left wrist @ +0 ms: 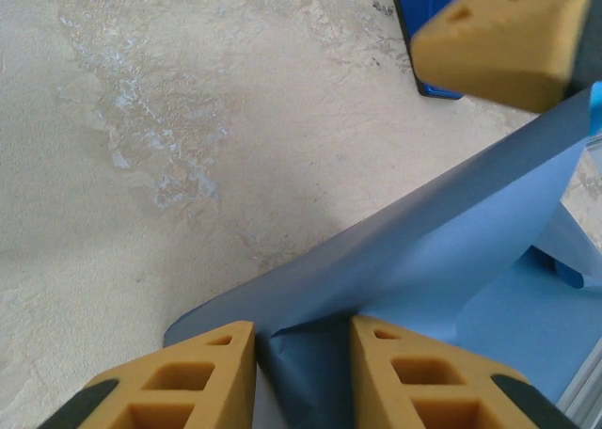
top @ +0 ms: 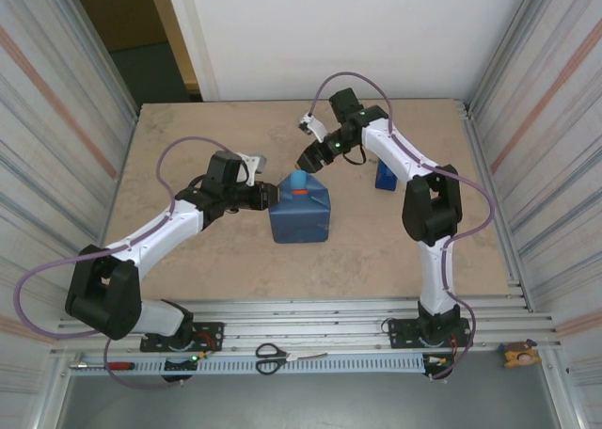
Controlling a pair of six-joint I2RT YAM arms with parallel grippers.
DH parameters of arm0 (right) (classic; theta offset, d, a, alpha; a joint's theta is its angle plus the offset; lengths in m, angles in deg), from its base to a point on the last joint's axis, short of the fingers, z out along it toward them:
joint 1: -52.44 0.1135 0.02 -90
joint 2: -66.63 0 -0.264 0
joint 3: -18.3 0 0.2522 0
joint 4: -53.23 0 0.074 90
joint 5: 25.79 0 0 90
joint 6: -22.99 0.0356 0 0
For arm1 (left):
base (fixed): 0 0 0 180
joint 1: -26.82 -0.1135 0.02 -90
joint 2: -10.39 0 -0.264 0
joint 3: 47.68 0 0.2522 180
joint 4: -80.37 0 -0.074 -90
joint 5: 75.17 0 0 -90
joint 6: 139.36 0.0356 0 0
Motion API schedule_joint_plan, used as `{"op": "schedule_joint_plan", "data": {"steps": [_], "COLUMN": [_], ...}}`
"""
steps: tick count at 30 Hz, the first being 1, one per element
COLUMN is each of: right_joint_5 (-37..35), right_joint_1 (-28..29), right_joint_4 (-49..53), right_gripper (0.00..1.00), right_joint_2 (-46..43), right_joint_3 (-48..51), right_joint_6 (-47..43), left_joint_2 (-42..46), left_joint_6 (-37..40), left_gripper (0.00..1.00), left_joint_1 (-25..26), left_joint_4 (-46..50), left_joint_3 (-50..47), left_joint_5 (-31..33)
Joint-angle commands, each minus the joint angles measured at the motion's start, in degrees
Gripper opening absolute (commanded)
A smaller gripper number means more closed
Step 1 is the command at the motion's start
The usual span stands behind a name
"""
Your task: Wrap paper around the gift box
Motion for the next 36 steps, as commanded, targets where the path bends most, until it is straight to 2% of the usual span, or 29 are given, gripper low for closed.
{"op": "schedule_joint_plan", "data": {"steps": [1, 8, 18, 24, 29, 35, 36], "right_joint_5": [6.1, 7.2, 5.0, 2.6, 1.7, -0.7, -0.8], "right_joint_1": [0.5, 1.6, 1.8, 2.3, 2.7, 3.1, 3.2], "right_joint_4": [5.0, 8.8, 8.9, 5.5, 3.0, 2.4, 2.3], "right_gripper": [0.59, 0.58, 0.59, 0.6, 0.61, 0.62, 0.62], "right_joint_2": [-0.8, -3.9, -5.2, -6.5, -8.0, -8.3, -8.4], "right_joint_3": [0.6, 4.8, 7.8, 11.5, 15.0, 16.0, 16.2], "right_joint_6": [-6.6, -13.3, -14.1, -12.8, -12.4, -12.3, -12.3], "left_joint_2": [-2.6, -2.9, -1.7, 1.5, 6.0, 4.8, 3.9], "left_joint_6": [1.4, 1.5, 1.2, -2.7, -7.2, -9.9, -10.3], "left_gripper": [0.31, 0.31, 0.36, 0.38, 0.54, 0.86, 0.88], "left_joint_1": [1.3, 1.3, 1.1, -0.9, -3.5, -3.5, -3.5], "left_joint_4": [7.7, 7.6, 7.3, 5.0, 2.8, 6.5, 7.3], "left_joint_3": [-1.4, -1.1, -0.9, -2.1, -2.9, 1.5, 2.6], "left_joint_5": [-0.6, -0.6, -1.0, -3.3, -5.9, -6.6, -6.9]}}
